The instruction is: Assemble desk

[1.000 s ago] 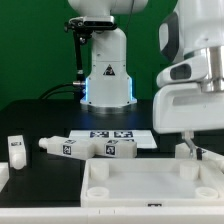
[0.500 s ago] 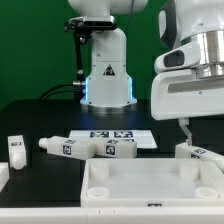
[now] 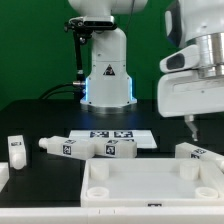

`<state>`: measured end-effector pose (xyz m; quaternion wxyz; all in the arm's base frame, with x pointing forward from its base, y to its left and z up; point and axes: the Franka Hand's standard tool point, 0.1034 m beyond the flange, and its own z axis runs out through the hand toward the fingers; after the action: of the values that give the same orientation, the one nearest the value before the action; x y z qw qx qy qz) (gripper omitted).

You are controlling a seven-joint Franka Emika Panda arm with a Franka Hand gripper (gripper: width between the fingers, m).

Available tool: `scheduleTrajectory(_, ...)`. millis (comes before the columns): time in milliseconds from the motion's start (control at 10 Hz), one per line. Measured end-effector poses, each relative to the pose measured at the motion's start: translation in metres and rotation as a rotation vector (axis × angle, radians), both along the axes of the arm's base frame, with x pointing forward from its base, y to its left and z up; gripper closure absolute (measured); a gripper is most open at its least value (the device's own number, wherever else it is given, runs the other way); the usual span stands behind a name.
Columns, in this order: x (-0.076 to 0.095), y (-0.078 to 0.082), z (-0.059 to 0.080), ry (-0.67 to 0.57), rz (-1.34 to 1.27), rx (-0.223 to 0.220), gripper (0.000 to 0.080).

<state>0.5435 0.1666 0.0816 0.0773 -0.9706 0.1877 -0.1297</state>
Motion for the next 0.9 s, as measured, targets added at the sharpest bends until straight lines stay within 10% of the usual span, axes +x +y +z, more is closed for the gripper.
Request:
scheduleTrajectory(500,-0.019,-0.01,-0.015,-0.085,0.51,-0.19,0.0151)
scheduleTrajectory(900,-0.02,-0.009,-0.017,-0.088,0.704,-0.247,0.0151)
